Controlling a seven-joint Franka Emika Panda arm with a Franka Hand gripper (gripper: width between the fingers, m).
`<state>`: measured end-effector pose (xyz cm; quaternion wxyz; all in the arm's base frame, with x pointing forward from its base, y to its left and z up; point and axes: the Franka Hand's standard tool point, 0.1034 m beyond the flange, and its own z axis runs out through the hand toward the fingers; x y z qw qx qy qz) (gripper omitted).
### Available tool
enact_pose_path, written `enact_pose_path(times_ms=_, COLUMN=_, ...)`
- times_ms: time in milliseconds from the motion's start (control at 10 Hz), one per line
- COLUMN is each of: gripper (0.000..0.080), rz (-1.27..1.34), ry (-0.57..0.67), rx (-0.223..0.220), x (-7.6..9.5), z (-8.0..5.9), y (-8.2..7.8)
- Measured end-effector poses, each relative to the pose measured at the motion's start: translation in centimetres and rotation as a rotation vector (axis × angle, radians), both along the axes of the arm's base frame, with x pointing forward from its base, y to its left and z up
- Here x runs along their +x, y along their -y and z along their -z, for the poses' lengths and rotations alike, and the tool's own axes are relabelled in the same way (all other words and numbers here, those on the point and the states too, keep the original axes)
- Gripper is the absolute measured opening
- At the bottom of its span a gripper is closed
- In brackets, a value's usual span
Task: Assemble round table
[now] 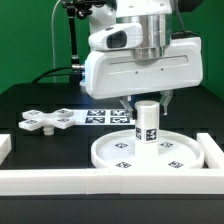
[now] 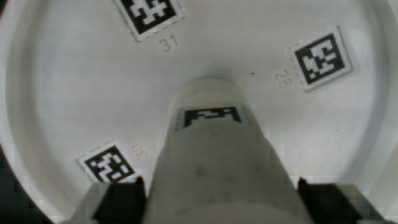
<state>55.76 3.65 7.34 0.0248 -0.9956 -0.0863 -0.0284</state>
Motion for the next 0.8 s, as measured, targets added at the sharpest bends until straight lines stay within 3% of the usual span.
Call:
enact_pose_path(times_ms=300, gripper=0.0409, rz=0.363, ry=-0.018, rx=0.02, x=-0.05, z=0.02, y=0.03)
enact_pose_path(times_ms=800, gripper=0.0409, rz=0.675, ry=-0.04, rx=0.055, x=-0.06, z=0.05, y=0.11)
